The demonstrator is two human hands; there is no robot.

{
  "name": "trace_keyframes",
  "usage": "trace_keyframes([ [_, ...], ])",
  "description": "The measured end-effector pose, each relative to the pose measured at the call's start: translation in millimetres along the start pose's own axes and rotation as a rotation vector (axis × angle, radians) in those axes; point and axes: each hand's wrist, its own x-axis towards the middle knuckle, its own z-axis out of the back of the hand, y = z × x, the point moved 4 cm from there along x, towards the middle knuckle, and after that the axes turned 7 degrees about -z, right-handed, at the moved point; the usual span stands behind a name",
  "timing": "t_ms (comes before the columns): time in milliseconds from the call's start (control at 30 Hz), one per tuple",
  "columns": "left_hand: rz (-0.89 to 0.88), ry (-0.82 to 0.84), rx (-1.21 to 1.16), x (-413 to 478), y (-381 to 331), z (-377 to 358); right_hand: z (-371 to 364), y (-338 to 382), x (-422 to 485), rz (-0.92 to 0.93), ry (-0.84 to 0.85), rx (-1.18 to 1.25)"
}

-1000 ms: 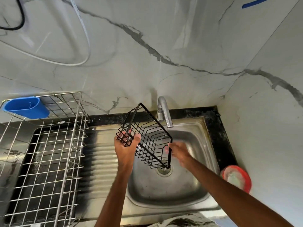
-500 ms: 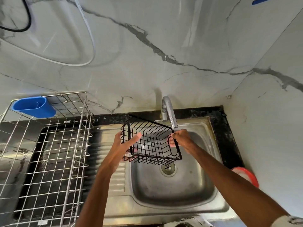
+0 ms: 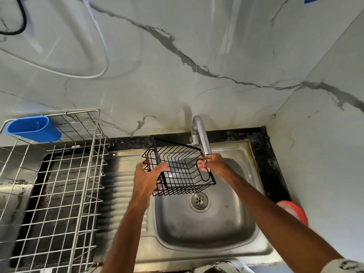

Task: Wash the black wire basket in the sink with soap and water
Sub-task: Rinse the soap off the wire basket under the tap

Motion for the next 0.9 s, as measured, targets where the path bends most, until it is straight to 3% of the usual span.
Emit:
trace_keyframes([
  [100,-0.002,-0.056,-0.002,-2,-1,1,5,-15,-8,0.015,0.053,-0.051],
  [267,-0.015,-0.035,0.029,-8,1,-2,19,-21,-14,-0.124,0.130,-0.163],
  [400,-0.049,-0.031,0.097,-8,1,-7,10,-8,6,-0.334,0.167,-0.003],
  [500,-0.032,-0.076,0.158,-11,-6,-7,7,4,22,-0.309,0.085,-0.013],
  [900,0.006,-0.084,0.154,-18,-8,-8,18,1,-2,-0.023,0.050,-0.105],
])
